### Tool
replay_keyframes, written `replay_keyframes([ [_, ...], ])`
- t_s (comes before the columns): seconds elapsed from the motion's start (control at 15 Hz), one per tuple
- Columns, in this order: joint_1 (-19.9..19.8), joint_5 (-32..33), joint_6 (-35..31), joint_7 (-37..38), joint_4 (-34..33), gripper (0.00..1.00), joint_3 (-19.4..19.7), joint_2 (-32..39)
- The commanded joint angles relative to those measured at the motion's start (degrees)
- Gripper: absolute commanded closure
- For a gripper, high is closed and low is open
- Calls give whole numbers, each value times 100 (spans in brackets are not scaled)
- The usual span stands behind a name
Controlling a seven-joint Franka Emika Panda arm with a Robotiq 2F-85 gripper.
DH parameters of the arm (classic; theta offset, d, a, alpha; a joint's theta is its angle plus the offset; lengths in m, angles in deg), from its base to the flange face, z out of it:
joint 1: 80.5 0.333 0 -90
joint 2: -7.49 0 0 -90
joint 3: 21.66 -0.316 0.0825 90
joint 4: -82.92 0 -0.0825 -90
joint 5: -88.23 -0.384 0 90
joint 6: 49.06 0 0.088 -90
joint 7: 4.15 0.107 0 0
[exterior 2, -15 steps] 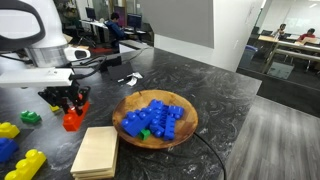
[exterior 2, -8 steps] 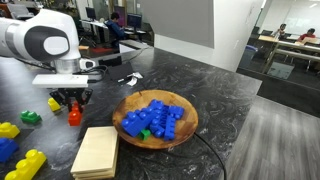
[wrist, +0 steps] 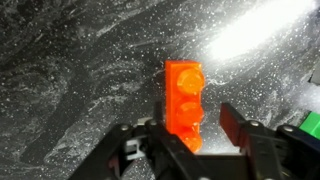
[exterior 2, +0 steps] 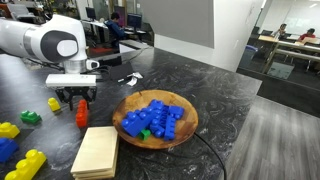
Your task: Take the orange legos from the wood and put it on the table
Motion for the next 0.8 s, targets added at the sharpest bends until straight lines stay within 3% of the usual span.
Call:
replay_keyframes([
  [0.0, -147, -19, 196, -133, -105, 7, -137, -26],
  [0.13, -161, -53, 221, -153, -25, 0, -147, -188],
  [0.27, -165, -65, 338, -166, 103, 0, -156, -450],
  [0.33, -121, 22, 180, 10, -53, 0, -130, -170],
  [0.73, -123, 23, 203, 18, -45, 0, -138, -140],
])
